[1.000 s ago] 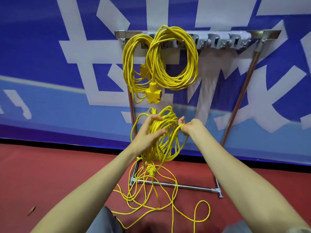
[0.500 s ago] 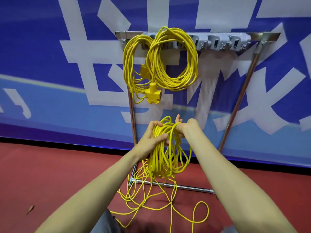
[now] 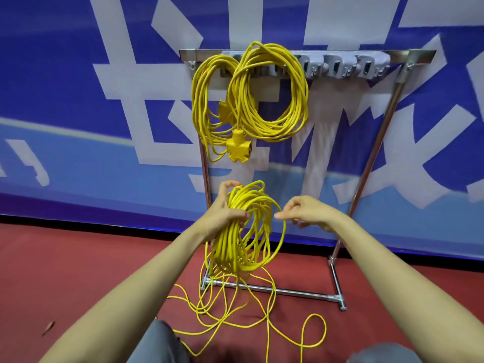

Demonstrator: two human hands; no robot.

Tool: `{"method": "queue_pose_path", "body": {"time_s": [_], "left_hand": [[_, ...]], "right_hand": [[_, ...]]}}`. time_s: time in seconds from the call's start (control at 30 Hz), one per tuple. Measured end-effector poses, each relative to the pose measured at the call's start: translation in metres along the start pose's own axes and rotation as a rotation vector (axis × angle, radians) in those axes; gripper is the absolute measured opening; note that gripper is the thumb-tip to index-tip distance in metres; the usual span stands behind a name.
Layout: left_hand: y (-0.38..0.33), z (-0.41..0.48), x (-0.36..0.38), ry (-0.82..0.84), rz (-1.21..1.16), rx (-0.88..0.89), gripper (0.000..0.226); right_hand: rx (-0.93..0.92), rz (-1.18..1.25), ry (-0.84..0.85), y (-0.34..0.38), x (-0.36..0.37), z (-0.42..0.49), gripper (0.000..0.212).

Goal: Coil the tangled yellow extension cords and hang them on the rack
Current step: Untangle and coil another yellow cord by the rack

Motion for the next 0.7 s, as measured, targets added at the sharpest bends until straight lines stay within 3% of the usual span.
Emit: {"method": "queue_pose_path", "body": {"time_s": [0.03,0.13,0.2,0.37,0.47,0.57,0.7], "left_hand": [[-0.004,0.000,-0.001,0.012,-0.001,-0.016,0.073],[-0.017,-0.003,0.000,0.083,0.044,-0.061,0.076],[-0.026,-0.008,0.003,0.178,0.081,-0.075,0.074],[-0.041,-0.017,0.010,0.314,0.128,-0.096,0.067],[-0.046,-0.018,0.012,0.295,0.221,-0.066,0.061],[-0.051,-0.019,0.016,0.264,0.284,-0.041,0.069],[-0.049,-0.015,0.013,0.181,0.206,-0.058,0.071]], "right_hand": [[-0.142,-0.077,-0.053,0.003,0.001,-0.001,0.052],[-0.524,-0.261,-0.142,0.023,0.008,0.000,0.118],[-0.679,-0.289,-0.078,0.037,0.012,-0.002,0.135],[-0.748,-0.302,0.002,0.046,0.010,-0.007,0.139],[-0.680,-0.282,0.010,0.041,0.008,-0.005,0.134],[-0.693,-0.269,0.009,0.038,0.006,-0.003,0.125],[-0.753,-0.379,-0.036,0.031,0.001,0.000,0.109]]}}
Point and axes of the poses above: each hand's wrist, its own z-axis towards the middle knuckle, its own x-axis out of the palm, y = z × x, the point moved 2 cm from there along z, towards the middle knuckle, and after that the axes turned 8 degrees about -x, right-handed, at the moved point
